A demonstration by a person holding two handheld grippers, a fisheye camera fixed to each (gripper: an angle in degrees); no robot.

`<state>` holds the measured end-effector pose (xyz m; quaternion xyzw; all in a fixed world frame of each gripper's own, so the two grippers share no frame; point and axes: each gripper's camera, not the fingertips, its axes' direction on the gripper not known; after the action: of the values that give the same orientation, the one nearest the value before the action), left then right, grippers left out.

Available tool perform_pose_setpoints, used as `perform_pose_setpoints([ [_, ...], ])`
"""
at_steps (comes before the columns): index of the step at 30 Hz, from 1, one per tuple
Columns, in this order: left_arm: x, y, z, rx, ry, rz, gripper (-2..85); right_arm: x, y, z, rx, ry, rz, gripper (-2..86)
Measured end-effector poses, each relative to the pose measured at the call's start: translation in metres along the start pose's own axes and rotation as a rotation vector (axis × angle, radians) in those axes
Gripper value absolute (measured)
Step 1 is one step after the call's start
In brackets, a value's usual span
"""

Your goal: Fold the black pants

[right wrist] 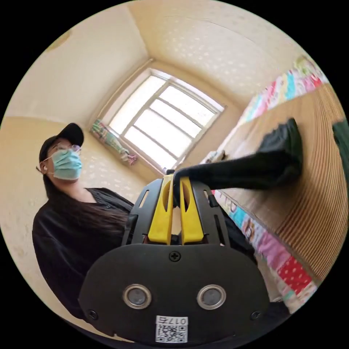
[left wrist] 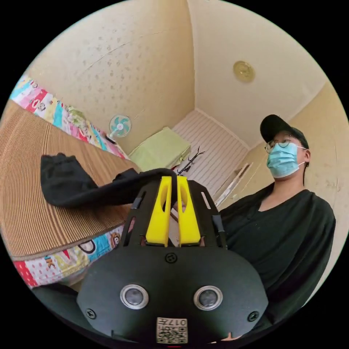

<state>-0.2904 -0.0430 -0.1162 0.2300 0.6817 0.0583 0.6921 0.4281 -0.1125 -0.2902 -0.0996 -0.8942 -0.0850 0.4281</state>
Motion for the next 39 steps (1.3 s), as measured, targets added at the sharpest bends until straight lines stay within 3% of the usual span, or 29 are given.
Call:
perform_pose_setpoints([
  [5, 0.114, -0.118, -0.008, 0.181, 0.073, 0.363, 0.6, -0.123, -0.1, -0.008, 0.045, -0.031, -0.382, 2.2],
  [9, 0.132, -0.183, 0.003, 0.241, 0.059, 0.346, 0.7, -0.18, -0.174, -0.013, 0.124, 0.104, -0.455, 2.0],
  [11, 0.108, -0.224, 0.019, 0.212, -0.08, 0.272, 0.7, -0.172, -0.207, -0.015, 0.128, 0.215, -0.385, 1.9],
  [15, 0.02, -0.273, 0.046, 0.161, -0.145, 0.064, 0.7, -0.097, -0.27, -0.007, 0.07, 0.553, -0.249, 1.9],
  [20, -0.049, -0.298, 0.078, 0.082, -0.274, 0.049, 1.9, -0.02, -0.297, -0.009, 0.134, 0.572, -0.14, 2.1],
  [25, -0.113, -0.21, 0.105, -0.122, -0.48, 0.058, 3.6, 0.036, -0.218, 0.011, 0.062, 0.634, -0.15, 2.7],
  [28, -0.186, -0.089, 0.127, -0.35, -0.569, -0.075, 4.5, 0.108, -0.109, 0.022, -0.068, 0.642, 0.035, 3.6],
  [31, -0.249, 0.032, 0.136, -0.556, -0.645, -0.284, 5.2, 0.176, 0.018, 0.03, -0.241, 0.668, 0.358, 6.3],
  [33, -0.264, 0.067, 0.122, -0.546, -0.646, -0.357, 6.3, 0.19, 0.088, 0.028, -0.314, 0.712, 0.513, 8.1],
  [38, -0.307, 0.01, 0.058, -0.146, -0.498, -0.478, 16.8, 0.2, 0.073, -0.011, -0.1, 0.637, 0.602, 12.1],
  [39, -0.316, -0.002, 0.057, -0.125, -0.485, -0.485, 17.3, 0.224, 0.061, -0.004, -0.244, 0.637, 0.667, 11.6],
])
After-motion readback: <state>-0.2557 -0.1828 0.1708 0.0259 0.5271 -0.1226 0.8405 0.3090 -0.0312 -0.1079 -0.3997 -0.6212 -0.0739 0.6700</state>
